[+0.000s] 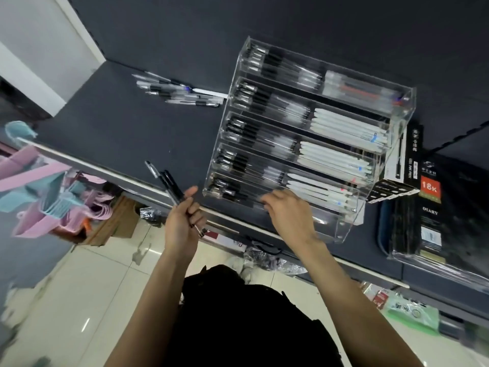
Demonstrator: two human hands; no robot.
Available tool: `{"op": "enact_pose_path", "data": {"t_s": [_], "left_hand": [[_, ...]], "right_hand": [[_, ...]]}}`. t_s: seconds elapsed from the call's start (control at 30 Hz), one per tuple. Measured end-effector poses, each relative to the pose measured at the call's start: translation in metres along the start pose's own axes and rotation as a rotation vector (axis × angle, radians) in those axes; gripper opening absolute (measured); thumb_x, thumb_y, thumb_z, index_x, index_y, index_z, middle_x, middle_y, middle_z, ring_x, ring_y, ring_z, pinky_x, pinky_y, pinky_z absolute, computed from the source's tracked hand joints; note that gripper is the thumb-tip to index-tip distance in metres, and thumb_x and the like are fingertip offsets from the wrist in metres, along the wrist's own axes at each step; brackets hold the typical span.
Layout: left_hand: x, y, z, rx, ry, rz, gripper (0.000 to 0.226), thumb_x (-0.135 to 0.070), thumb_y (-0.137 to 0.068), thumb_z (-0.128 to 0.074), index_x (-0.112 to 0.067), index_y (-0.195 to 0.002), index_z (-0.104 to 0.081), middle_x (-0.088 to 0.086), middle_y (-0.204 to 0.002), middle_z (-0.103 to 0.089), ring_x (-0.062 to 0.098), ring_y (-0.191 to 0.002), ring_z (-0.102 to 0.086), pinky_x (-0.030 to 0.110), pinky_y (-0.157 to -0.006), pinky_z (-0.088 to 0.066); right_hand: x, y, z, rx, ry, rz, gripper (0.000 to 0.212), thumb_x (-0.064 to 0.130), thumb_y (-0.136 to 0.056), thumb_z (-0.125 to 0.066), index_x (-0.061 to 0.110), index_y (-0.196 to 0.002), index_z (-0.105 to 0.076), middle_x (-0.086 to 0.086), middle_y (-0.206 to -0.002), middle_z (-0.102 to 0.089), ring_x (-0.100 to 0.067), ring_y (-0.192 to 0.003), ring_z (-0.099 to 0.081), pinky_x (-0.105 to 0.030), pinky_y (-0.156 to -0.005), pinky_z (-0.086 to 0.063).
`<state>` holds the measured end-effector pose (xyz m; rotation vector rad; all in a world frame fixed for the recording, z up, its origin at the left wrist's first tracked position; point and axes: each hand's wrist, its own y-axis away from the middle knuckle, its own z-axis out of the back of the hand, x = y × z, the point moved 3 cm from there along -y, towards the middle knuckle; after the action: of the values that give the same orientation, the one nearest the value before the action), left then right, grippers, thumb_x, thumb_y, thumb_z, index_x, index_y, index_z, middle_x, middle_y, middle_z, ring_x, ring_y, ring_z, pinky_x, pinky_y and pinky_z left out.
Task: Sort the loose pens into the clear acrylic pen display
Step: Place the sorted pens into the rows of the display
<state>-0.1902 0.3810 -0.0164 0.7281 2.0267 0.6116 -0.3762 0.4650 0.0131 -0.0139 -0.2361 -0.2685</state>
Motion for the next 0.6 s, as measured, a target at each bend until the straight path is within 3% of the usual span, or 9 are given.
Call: {"op": "enact_pose_path", "data": {"t_s": [0.13,0.27,0.43,0.53,0.6], "left_hand": [[-0.001,0.007,0.013,-0.038,-0.032,-0.011,0.017,-0.019,-0.098,-0.045,-0.014,-0.099,-0.061,-0.009,-0.054,-0.025,0.003,-0.039,-0.023,0.016,-0.037,-0.024],[0.003,0.013,0.016,-0.033,-0.055,0.016,0.017,-0.021,-0.098,-0.045,-0.015,-0.1,-0.061,-0.009,-0.057,-0.025,0.003,-0.04,-0.023,0.016,-0.037,-0.025],[0.003,0.019,0.012,-0.021,-0.085,0.036,0.021,-0.021,-0.1,-0.043,-0.012,-0.108,-0.059,-0.007,-0.059,-0.027,0.005,-0.043,-0.023,0.016,-0.039,-0.027],[0.003,0.02,0.01,-0.007,-0.072,0.053,0.021,-0.022,-0.1,-0.044,-0.011,-0.11,-0.058,-0.007,-0.059,-0.028,0.005,-0.042,-0.024,0.016,-0.039,-0.028],[0.003,0.02,0.009,0.0,-0.072,0.055,0.022,-0.022,-0.1,-0.043,-0.011,-0.11,-0.059,-0.007,-0.057,-0.03,0.005,-0.042,-0.025,0.015,-0.039,-0.029]], "right_hand": [[0.011,-0.011,-0.009,0.023,0.046,-0.009,0.023,0.006,-0.075,-0.074,0.021,-0.092,-0.072,0.003,-0.084,-0.071,-0.018,-0.08,-0.066,-0.03,-0.056,-0.055],[0.018,-0.017,-0.006,0.051,0.176,-0.017,0.027,0.0,-0.075,-0.069,0.016,-0.096,-0.07,-0.001,-0.088,-0.069,-0.02,-0.077,-0.066,-0.029,-0.055,-0.053],[0.029,-0.022,-0.004,0.02,0.293,0.045,0.031,-0.002,-0.058,-0.077,0.017,-0.083,-0.07,-0.001,-0.072,-0.066,-0.015,-0.054,-0.06,-0.021,-0.042,-0.041],[0.036,-0.027,-0.008,-0.002,0.248,0.178,0.035,-0.006,-0.064,-0.071,0.017,-0.091,-0.071,-0.002,-0.08,-0.067,-0.017,-0.063,-0.061,-0.022,-0.044,-0.042],[0.041,-0.031,-0.011,0.02,0.195,0.241,0.045,-0.009,-0.071,-0.065,0.017,-0.108,-0.068,-0.003,-0.096,-0.068,-0.021,-0.078,-0.063,-0.024,-0.048,-0.045]]}}
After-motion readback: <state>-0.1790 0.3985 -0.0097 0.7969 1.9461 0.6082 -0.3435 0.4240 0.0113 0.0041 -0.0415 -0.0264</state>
